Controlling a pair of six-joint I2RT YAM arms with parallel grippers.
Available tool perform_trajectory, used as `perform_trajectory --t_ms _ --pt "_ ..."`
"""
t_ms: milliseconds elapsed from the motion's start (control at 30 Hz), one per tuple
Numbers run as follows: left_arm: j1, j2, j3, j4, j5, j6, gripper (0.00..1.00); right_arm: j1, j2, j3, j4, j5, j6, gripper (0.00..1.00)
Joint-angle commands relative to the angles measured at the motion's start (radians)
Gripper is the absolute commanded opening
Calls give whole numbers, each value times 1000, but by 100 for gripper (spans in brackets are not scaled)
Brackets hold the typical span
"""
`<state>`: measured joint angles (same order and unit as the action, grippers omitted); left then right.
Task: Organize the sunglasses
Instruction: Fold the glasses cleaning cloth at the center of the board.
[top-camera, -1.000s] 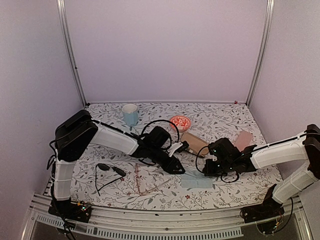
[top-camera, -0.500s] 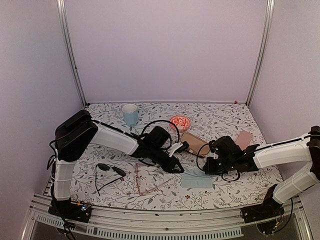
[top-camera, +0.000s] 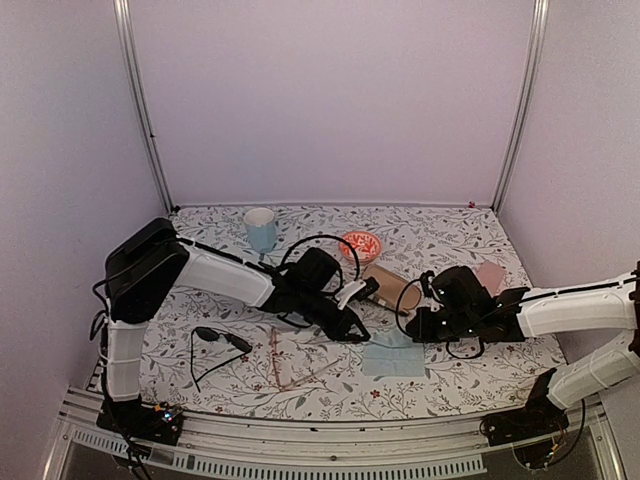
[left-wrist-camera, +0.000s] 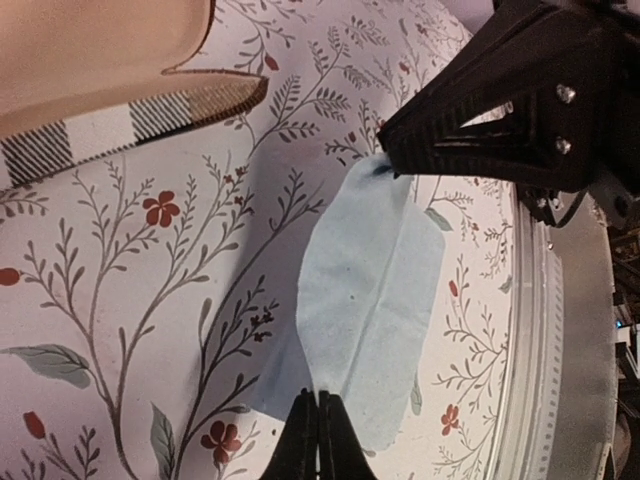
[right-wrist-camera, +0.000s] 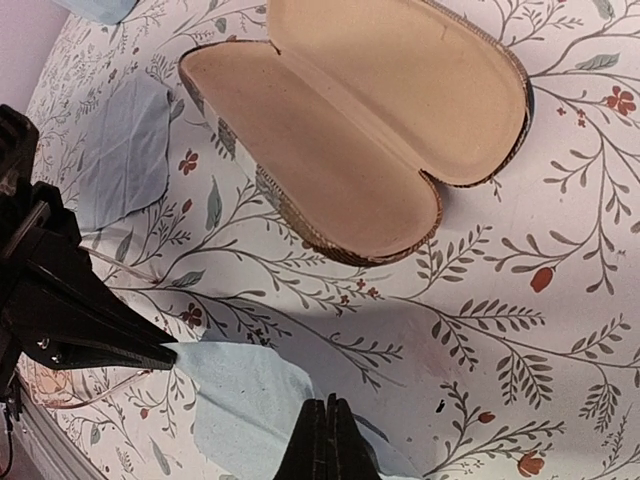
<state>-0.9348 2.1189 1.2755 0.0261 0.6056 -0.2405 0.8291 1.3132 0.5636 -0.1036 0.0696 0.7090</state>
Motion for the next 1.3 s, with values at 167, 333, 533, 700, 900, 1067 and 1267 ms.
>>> perform_trajectory --t_ms 167,333,533,700,900,1067,1267 --pt "11 -80 8 41 8 -16 0 -8 -84 -18 2 24 -66 0" --pt "10 -107 7 25 0 -16 0 -8 -157 -36 17 -6 -128 0" --pt "-9 -186 -15 -5 -37 -13 0 -6 -250 -62 28 -101 -193 0" --pt "-57 -258 -69 -4 -99 -34 0 49 -321 -93 7 -91 -180 0" --pt "-127 -342 -135 -3 -184 -68 0 141 -417 -110 -50 -25 -126 0" --pt "-186 -381 -174 -5 -247 -93 0 227 -499 -121 -97 25 -78 0" --pt "-234 -410 -204 0 -289 -128 0 345 -531 -121 -181 122 5 0"
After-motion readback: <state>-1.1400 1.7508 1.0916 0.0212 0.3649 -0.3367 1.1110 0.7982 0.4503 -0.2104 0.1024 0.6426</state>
